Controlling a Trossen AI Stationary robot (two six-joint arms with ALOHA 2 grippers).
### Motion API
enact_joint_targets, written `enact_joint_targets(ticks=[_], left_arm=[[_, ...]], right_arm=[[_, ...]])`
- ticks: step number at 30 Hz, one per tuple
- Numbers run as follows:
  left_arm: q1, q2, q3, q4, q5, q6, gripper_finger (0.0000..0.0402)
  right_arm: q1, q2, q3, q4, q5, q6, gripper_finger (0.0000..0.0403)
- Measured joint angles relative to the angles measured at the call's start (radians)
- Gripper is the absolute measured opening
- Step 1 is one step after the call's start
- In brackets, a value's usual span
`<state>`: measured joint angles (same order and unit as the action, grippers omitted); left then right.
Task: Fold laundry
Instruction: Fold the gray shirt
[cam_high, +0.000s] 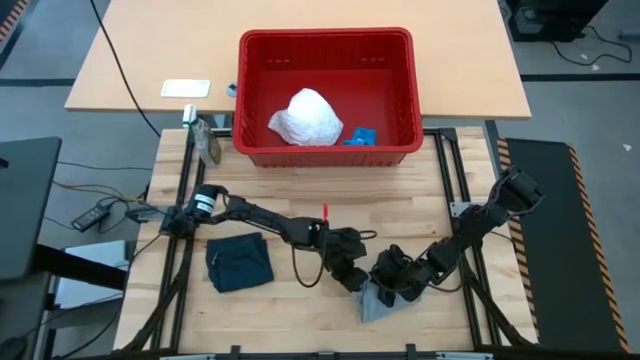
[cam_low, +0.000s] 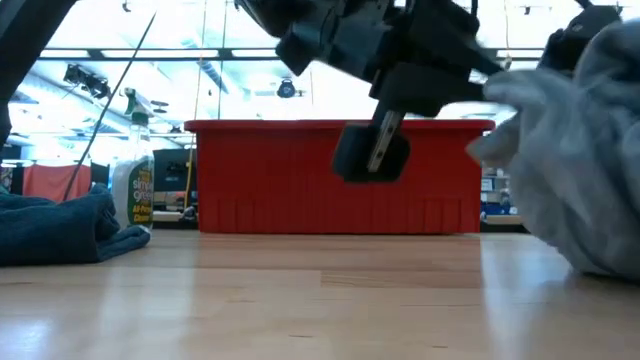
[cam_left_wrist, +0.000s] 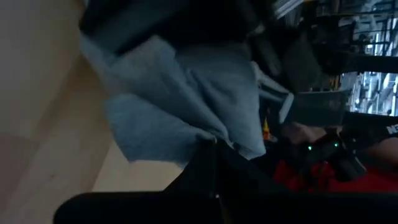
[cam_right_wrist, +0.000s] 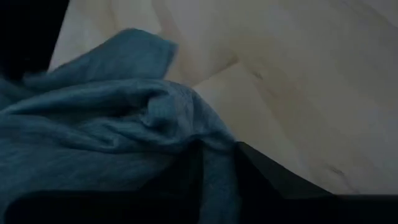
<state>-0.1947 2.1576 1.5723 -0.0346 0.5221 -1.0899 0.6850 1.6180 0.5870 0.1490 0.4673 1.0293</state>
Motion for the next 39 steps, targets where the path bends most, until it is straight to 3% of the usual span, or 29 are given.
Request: enact_joint_targets(ticks=[8, 16, 21, 26, 29, 34, 39], left_arm=[[-0.048, 0.034, 0.004, -0.19, -0.133, 0.07, 0.0004], [-0.065, 0.082, 0.004, -0.124, -0.276, 0.099, 0.0009], [-0.034, 0.052, 0.004, -0.102, -0.273, 0.147, 0.0071], [-0.003, -0.025, 0.005, -0.239, -0.266, 0.232, 0.0162], [0.008, -0.081, 0.005, -0.276, -0.266, 0.29, 0.0197], [-0.027, -0.148, 0.007, -0.133, -0.267, 0.355, 0.0207], [-0.098, -0.108, 0.006, -0.016, -0.322, 0.432, 0.019]], right_arm=[[0.063, -0.001, 0.065, 0.005, 0.04, -0.134, 0.0103], [0.079, -0.001, 0.107, 0.011, 0.032, -0.371, 0.0103], [0.057, 0.0, 0.108, 0.014, -0.022, -0.432, 0.0103], [0.046, 0.0, 0.108, 0.02, -0.042, -0.499, 0.0103], [0.044, 0.0, 0.109, 0.023, -0.041, -0.531, 0.0103], [0.043, -0.014, 0.109, 0.038, -0.045, -0.534, 0.0103], [0.038, -0.093, 0.109, -0.002, -0.184, -0.513, 0.0103]])
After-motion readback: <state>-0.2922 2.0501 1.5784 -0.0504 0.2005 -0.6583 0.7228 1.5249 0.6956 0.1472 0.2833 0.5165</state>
